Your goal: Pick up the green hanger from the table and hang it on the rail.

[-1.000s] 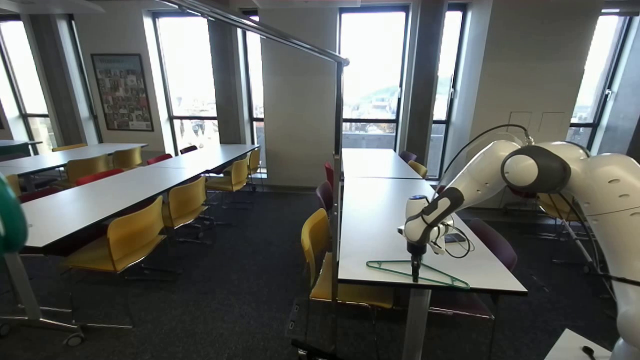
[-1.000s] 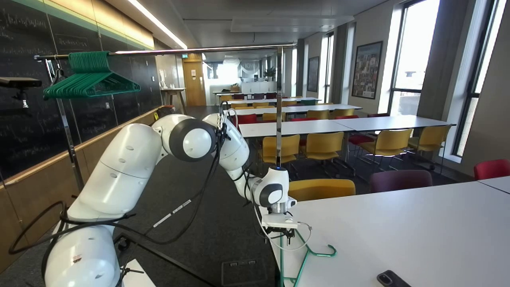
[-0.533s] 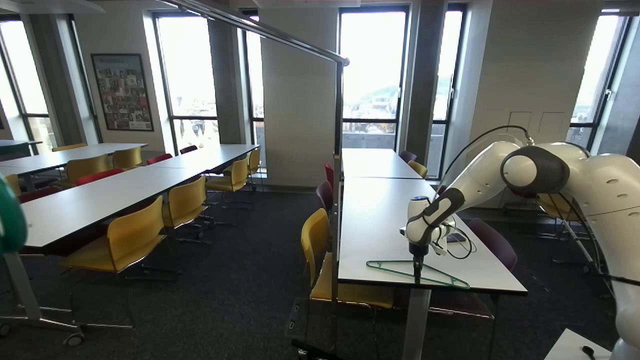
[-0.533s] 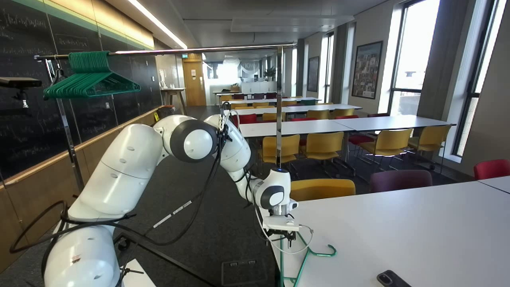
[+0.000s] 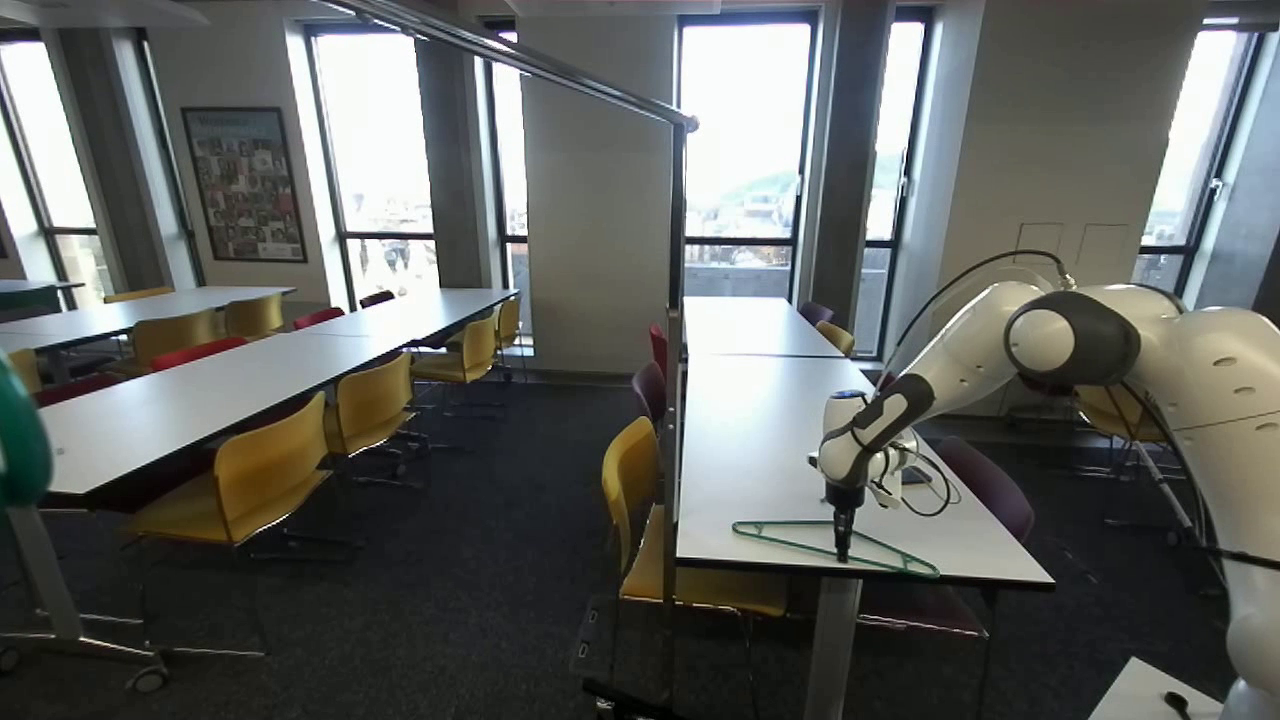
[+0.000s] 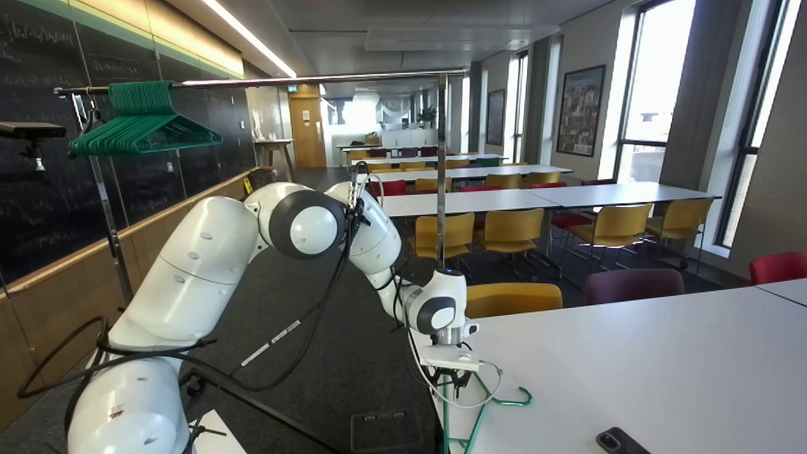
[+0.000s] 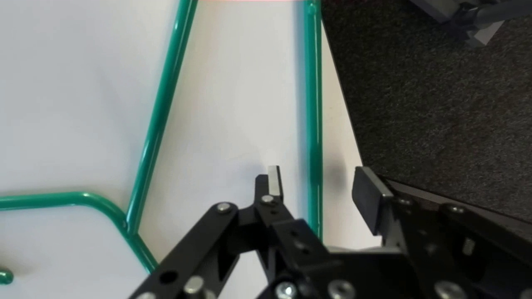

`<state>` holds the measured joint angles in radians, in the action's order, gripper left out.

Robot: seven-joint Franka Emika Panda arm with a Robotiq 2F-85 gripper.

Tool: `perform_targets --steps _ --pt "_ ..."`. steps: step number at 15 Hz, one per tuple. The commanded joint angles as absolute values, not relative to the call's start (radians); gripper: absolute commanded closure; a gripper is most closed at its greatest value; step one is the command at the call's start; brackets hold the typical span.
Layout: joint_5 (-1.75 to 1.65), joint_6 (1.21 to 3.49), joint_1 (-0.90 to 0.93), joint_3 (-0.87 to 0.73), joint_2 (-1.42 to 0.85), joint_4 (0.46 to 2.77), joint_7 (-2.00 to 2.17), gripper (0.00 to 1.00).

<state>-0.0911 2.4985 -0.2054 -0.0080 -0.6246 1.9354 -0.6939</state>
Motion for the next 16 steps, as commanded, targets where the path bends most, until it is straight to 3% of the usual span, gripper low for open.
perform_targets --steps 1,4,12,13,14,16 --pt "-0.082 2.509 -0.232 0.008 -0.624 1.926 -0.689 0.79" --pt "-0.085 2.509 -0.232 0.006 -0.623 1.925 -0.685 0.99" --pt "-0.103 2.515 -0.216 -0.008 -0.603 1.933 -0.653 1.0" --pt "-0.106 2.509 -0.215 -0.009 -0.6 1.933 -0.65 0.74" --pt "-0.106 2.508 -0.213 -0.009 -0.599 1.933 -0.644 0.73" --pt "-0.107 2.503 -0.211 -0.008 -0.601 1.931 -0.635 0.59"
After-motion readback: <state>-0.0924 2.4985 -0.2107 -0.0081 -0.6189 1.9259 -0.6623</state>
